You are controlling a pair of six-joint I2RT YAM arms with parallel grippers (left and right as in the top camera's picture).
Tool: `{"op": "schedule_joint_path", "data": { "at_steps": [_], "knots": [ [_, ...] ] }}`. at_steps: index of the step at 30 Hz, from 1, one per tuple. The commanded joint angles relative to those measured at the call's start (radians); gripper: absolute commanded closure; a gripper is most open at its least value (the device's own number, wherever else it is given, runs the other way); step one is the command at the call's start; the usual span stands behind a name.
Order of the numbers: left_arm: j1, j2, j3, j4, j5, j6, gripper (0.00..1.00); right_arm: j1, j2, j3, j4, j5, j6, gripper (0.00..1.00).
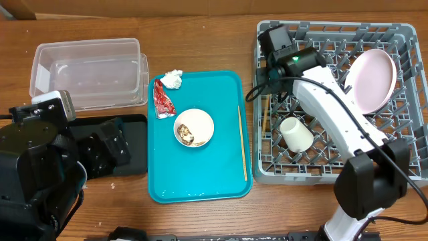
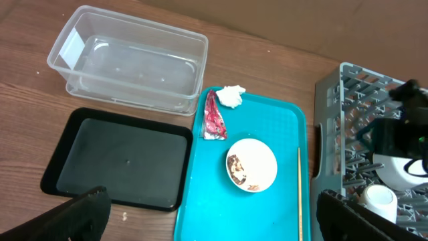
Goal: Sort waste into correct bins and load items into the dishwasher
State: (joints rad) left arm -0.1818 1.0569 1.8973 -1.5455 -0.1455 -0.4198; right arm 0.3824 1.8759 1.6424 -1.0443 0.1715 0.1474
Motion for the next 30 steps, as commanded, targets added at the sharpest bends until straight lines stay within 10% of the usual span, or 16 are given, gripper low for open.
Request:
{"op": "schedule_joint_path", "data": {
  "at_steps": [1,30],
  "knots": [
    [-0.004,0.003,0.003,0.000,0.008,-0.014,0.00,0.040,-0.028,0.007,-0.014,-0.016,0.027,0.54],
    [-0.004,0.003,0.003,0.000,0.008,-0.014,0.00,0.329,-0.075,-0.472,0.264,-0.053,0.145,0.57]
  ]
}}
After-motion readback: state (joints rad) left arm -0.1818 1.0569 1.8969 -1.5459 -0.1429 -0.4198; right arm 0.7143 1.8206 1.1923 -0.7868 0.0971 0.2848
